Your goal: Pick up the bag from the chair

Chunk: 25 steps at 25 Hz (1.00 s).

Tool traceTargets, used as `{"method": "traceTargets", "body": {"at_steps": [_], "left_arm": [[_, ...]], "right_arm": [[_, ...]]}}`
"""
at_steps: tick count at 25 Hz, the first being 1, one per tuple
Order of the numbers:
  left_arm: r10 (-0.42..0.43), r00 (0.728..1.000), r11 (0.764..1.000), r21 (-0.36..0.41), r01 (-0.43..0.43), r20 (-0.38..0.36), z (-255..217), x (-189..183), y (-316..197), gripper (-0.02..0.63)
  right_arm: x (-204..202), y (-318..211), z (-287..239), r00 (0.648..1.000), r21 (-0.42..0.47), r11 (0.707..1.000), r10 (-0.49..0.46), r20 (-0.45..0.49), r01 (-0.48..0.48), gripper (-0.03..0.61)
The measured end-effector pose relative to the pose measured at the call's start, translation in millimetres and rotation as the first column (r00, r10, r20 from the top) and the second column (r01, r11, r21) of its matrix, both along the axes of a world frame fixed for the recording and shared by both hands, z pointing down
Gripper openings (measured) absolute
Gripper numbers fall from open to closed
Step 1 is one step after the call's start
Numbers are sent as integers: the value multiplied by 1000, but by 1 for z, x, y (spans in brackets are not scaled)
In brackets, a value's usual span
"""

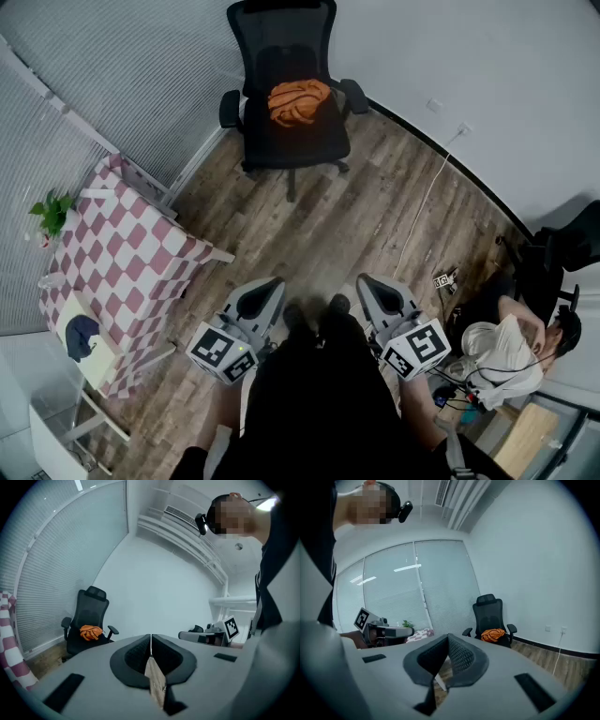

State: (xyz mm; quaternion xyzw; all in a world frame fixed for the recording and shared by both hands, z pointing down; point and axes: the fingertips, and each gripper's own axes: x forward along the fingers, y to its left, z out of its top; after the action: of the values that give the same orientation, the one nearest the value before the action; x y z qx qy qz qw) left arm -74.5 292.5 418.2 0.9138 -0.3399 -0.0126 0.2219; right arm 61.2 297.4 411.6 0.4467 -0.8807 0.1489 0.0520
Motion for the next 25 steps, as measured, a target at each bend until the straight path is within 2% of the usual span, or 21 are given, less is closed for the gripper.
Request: {"method": "traceTargets", "body": {"at_steps": [13, 17, 19, 25], "left_arm": [[15, 1000, 1000, 21, -14, -12, -11, -9, 12, 34], [33, 999, 999, 10, -32, -14, -7, -8, 12, 34], [50, 999, 999, 5, -50, -12, -2, -5, 10, 34], [81, 997, 997, -18, -81, -14, 6, 13, -6, 34]], "right_arm": [[-7, 8, -8, 1000, 5, 1000, 14, -4, -14, 20], [-6, 8, -12, 997, -16, 1000, 19, 81, -18, 20], [-1, 7, -14, 993, -12, 999, 41, 108, -40, 20], [21, -5, -6, 992, -30, 995, 99, 81, -96, 20]]}}
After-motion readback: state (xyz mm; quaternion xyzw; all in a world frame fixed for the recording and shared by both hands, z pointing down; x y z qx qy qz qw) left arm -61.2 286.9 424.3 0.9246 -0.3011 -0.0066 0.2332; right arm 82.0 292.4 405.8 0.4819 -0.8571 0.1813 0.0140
